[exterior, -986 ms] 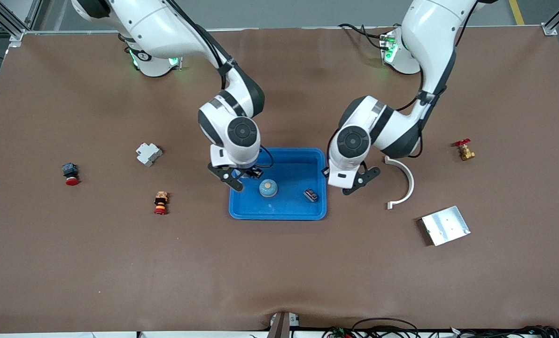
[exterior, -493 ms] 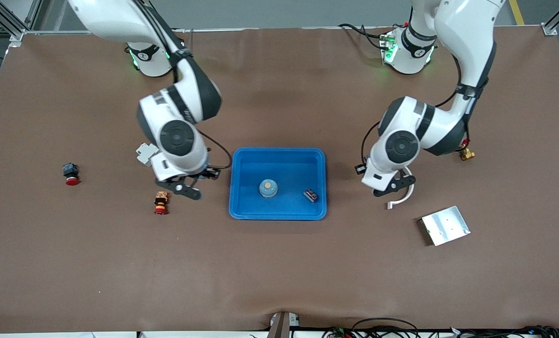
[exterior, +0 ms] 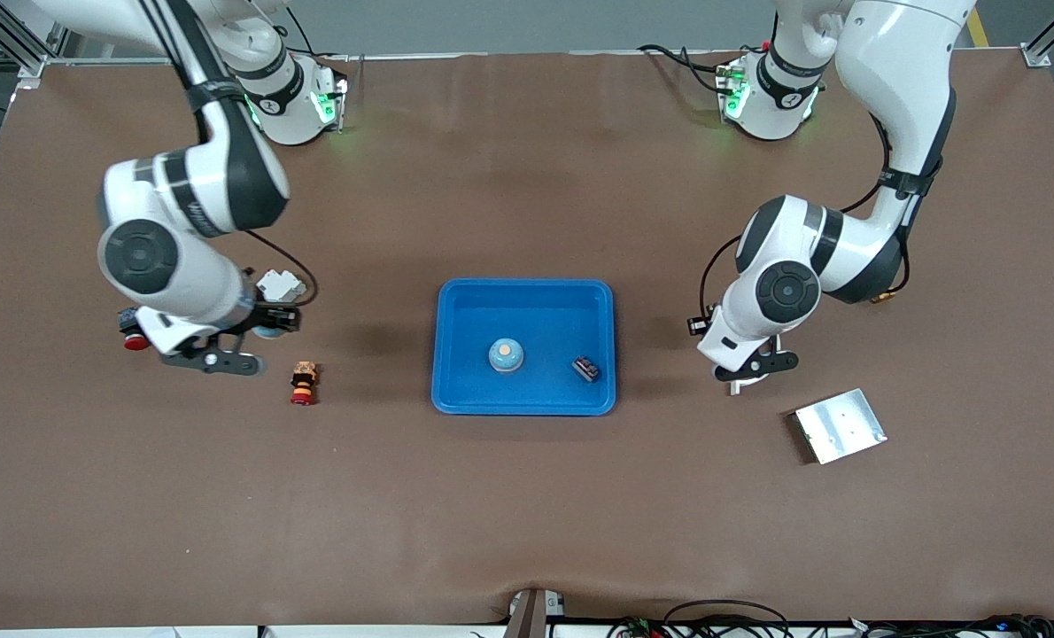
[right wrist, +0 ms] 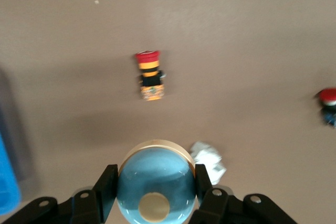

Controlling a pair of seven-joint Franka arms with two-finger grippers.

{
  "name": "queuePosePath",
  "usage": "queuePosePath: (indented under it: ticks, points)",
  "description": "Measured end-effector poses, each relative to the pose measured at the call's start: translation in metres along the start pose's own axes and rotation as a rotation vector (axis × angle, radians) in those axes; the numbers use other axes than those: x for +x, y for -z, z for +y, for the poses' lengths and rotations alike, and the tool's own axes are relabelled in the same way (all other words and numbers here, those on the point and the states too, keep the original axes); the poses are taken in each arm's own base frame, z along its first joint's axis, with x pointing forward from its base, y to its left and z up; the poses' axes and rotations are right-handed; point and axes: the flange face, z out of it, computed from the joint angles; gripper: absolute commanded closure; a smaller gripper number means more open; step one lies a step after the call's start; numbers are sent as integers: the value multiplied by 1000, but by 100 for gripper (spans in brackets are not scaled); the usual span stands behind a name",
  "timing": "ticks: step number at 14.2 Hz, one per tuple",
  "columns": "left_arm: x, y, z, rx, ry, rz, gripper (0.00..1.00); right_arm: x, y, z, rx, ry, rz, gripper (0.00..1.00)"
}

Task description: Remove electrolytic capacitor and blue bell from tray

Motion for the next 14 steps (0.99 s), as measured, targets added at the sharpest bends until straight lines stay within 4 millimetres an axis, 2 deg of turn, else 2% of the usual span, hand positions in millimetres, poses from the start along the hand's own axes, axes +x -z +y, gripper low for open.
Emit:
queuePosePath:
  ticks: [2, 5, 7, 11, 14]
  points:
    - [9, -3, 4, -4, -19, 3, 100, -2, -13, 33, 17, 50, 33, 100]
    - [20, -5, 5, -3, -30, 29, 100, -17, -41, 78, 29, 129, 62, 100]
    - [28, -9, 3, -21, -36, 61, 100, -28, -41, 113, 31, 170, 69, 100]
    - [34, -34, 6, -31, -60, 107, 100, -52, -40, 184, 34, 212, 73, 100]
    - [32, -48, 6, -2, -88, 115, 100, -64, -52, 211, 34, 232, 91, 100]
